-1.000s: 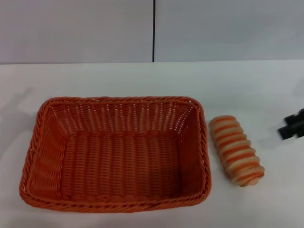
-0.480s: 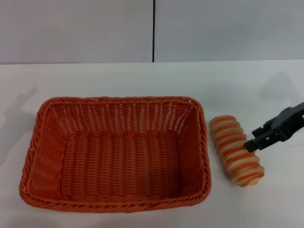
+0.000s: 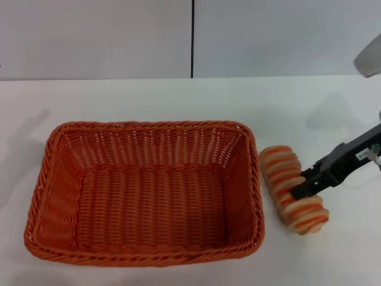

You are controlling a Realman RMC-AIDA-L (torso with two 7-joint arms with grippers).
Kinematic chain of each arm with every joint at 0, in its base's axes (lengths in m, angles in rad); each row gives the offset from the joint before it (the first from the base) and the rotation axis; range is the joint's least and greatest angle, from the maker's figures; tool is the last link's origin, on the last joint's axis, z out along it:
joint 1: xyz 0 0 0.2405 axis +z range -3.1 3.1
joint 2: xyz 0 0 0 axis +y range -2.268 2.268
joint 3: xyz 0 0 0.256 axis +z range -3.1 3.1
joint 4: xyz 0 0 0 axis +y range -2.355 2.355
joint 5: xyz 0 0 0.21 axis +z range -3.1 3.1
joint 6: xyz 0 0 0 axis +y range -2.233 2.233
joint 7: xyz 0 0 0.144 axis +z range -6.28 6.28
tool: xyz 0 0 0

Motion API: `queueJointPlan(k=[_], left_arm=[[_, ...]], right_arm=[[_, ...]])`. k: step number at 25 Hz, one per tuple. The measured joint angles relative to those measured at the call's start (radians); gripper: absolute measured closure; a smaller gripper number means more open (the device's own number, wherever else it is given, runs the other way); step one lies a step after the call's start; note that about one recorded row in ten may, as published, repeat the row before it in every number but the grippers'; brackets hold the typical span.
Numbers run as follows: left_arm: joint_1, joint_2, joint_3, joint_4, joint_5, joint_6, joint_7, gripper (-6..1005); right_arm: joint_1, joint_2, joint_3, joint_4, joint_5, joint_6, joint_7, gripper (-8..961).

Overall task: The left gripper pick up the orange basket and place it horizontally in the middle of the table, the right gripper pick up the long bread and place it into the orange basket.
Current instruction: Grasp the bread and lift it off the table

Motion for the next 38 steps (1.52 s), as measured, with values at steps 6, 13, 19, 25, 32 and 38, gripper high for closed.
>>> queueJointPlan(k=[6,13,19,25,32,38], left_arm=[[-0.001,0.001,0.000,0.000,0.001,-0.001,-0.001,304],[-0.002,0.001,0.000,0.000,0.001,-0.001,-0.001,304],[-0.002,0.000,0.000,-0.002,0.001,0.000,-0.001,304],[-0.002,0.002,0.000,-0.013,0.000,0.000,-0.002,304],[-0.002,0.003,0.000,-0.014,-0.005,0.001,-0.014,304],[-0.007,0.004,-0.006,-0.014,-0.006,0.001,-0.027,304]], right_arm=[[0.002,0.009,-0.011,0.018,0.000,0.028,0.001,421],[0.002,0.011,-0.011,0.018,0.004,0.032,0.001,436],[-0.008,0.012,-0.005,0.013,0.006,0.033,-0.006,470],[-0.030,0.013,0.001,-0.005,0.013,0.031,-0.009,524],[-0.091,0.013,0.021,-0.075,0.061,0.002,-0.008,569],[-0.159,0.008,0.130,-0.166,0.077,-0.021,-0.011,625]])
